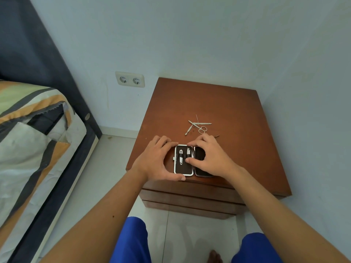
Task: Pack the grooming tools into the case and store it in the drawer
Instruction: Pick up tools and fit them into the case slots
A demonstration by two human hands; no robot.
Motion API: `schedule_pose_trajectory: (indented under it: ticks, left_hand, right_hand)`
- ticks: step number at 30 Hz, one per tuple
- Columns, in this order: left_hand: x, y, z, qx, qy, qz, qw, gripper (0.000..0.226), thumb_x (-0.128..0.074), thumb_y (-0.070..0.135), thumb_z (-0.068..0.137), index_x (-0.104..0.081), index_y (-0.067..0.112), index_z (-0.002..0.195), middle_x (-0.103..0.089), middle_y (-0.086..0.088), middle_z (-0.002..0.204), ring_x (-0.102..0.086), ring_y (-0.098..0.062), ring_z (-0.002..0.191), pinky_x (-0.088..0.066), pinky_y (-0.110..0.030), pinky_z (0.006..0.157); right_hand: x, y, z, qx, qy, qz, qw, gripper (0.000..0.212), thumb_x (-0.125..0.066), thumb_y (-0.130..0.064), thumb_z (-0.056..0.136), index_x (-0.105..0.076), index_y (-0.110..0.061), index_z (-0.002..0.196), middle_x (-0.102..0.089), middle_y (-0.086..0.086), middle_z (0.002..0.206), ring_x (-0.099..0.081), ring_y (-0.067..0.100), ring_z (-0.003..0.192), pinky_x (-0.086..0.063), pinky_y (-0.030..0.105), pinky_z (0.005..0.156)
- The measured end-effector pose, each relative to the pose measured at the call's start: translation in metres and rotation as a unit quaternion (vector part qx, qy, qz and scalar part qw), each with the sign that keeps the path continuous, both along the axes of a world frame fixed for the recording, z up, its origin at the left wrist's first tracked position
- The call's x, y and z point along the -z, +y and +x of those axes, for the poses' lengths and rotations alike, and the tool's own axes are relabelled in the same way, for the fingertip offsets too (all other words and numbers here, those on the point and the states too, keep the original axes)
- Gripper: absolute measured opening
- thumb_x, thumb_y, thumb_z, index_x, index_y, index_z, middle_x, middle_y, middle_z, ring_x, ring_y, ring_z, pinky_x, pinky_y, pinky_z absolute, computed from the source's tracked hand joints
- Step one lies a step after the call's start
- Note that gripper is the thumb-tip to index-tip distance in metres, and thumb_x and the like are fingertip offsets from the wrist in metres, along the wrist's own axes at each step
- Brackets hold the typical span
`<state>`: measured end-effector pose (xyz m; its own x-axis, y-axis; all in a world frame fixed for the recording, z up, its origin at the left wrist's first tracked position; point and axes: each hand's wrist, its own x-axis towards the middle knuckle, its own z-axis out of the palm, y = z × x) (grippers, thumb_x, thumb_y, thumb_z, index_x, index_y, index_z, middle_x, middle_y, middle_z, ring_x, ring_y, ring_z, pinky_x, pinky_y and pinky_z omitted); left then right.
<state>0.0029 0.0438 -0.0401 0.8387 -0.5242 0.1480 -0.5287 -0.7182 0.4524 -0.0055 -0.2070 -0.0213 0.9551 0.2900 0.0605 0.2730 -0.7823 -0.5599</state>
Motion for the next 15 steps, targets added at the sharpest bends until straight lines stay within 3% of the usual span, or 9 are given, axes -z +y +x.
schedule_pose_trajectory:
  ticks: [5,10,15]
  left_hand:
    - [-0.0005,-0.0002,-0.0006,-0.002,-0.001,0.001,1.000,0.118,-0.074,0.094,0.058,-0.050,0.023,0.150,-0.046,0.013,0.129,-0.039,-0.012,0.118,-0.043,-0.032,0.108]
    - [0.0009,0.0000,-0.0005,-0.001,-0.009,-0.004,1.000,0.119,-0.076,0.092,0.058,-0.051,0.021,0.150,-0.047,0.011,0.128,-0.039,-0.013,0.117,-0.041,-0.031,0.108]
    - [0.0010,-0.0004,-0.0005,0.001,-0.013,-0.003,1.000,0.118,-0.075,0.092,0.058,-0.052,0.021,0.149,-0.047,0.010,0.128,-0.039,-0.013,0.116,-0.041,-0.030,0.107]
  right_hand:
    - [0.0021,0.0004,-0.0037,-0.003,-0.014,0.011,1.000,0.048,-0.087,-0.040,0.081,-0.072,-0.025,0.123,-0.047,-0.010,0.118,-0.047,0.010,0.113,-0.035,0.020,0.098]
    - [0.0057,-0.0004,-0.0067,-0.012,0.006,0.032,0.999,0.046,-0.087,-0.039,0.080,-0.072,-0.025,0.121,-0.049,-0.012,0.108,-0.052,0.000,0.089,-0.039,0.013,0.080]
    - [0.0078,-0.0018,-0.0094,-0.003,0.006,0.049,0.999,0.044,-0.088,-0.039,0.080,-0.074,-0.026,0.120,-0.052,-0.014,0.101,-0.053,-0.001,0.085,-0.039,0.011,0.078]
